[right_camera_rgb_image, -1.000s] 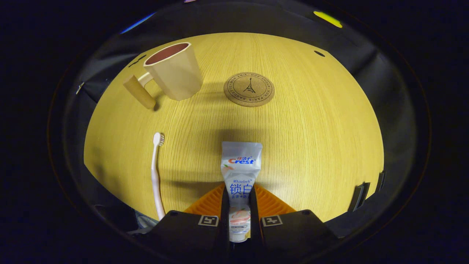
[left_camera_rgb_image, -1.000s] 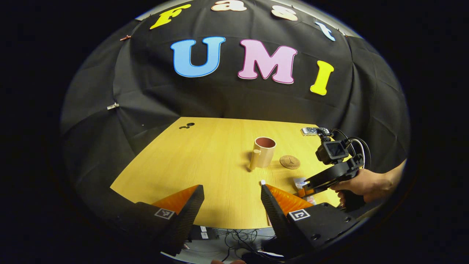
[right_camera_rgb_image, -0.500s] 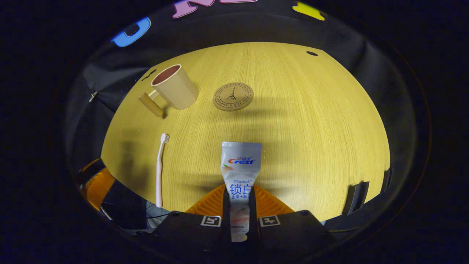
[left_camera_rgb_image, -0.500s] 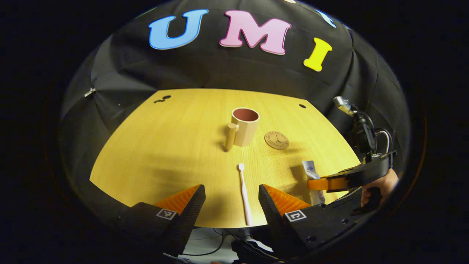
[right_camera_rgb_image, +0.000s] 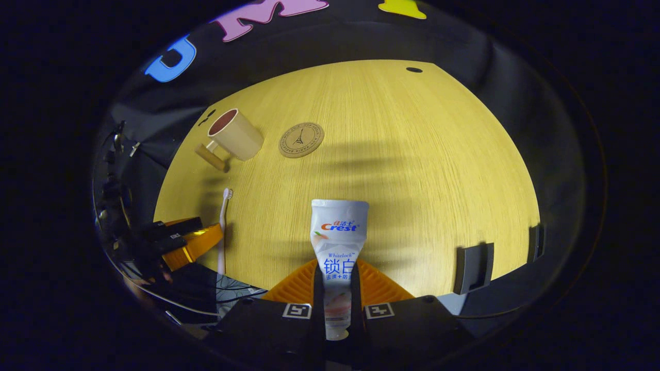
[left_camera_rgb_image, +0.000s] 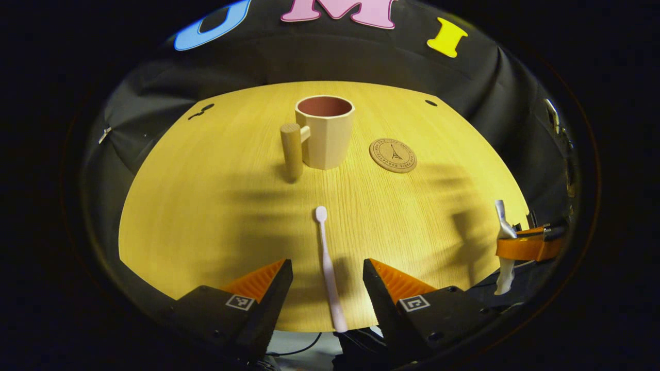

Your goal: Put the toothbrush and toothpaste on the desktop into the cup, then pick up the cup and place it on the coaster on the desktop.

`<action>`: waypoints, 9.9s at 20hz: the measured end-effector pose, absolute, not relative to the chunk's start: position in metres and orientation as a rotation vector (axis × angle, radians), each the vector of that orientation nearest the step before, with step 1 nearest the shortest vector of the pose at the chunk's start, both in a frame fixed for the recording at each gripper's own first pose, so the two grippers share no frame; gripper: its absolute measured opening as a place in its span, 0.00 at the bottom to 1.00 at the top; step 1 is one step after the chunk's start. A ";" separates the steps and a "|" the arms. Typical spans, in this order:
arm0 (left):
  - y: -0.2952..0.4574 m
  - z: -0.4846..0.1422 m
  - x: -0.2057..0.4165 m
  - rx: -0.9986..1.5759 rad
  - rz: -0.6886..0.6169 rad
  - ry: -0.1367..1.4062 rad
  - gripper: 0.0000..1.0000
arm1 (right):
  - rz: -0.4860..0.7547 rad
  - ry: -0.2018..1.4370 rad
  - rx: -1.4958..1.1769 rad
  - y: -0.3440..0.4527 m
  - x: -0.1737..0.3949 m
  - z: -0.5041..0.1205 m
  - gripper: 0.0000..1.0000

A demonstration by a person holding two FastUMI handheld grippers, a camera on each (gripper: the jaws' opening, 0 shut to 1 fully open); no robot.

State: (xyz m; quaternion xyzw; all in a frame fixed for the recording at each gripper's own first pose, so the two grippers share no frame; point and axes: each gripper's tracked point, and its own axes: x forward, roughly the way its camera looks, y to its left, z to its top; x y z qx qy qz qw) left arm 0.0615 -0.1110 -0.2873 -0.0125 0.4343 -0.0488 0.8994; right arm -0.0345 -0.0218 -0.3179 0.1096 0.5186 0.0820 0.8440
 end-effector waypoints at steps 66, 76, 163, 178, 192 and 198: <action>-0.050 -0.102 -0.006 -0.433 0.015 0.519 0.06 | 0.669 0.437 0.341 0.220 0.249 -0.216 0.27; -0.044 -0.099 -0.018 -0.428 -0.005 0.494 0.06 | 0.681 0.470 0.311 0.219 0.219 -0.224 0.55; -0.077 -0.249 0.208 0.125 -0.460 0.936 0.80 | 0.059 0.739 0.618 -0.099 0.002 -0.288 0.70; -0.091 -0.275 0.224 0.241 -0.469 1.104 0.62 | 0.027 0.755 0.638 -0.104 -0.004 -0.297 0.70; -0.103 -0.249 0.226 0.258 -0.444 0.973 0.33 | 0.041 0.764 0.637 -0.110 -0.004 -0.300 0.70; -0.162 -0.238 0.220 0.288 -0.536 0.949 0.32 | 0.052 0.762 0.636 -0.114 -0.006 -0.300 0.70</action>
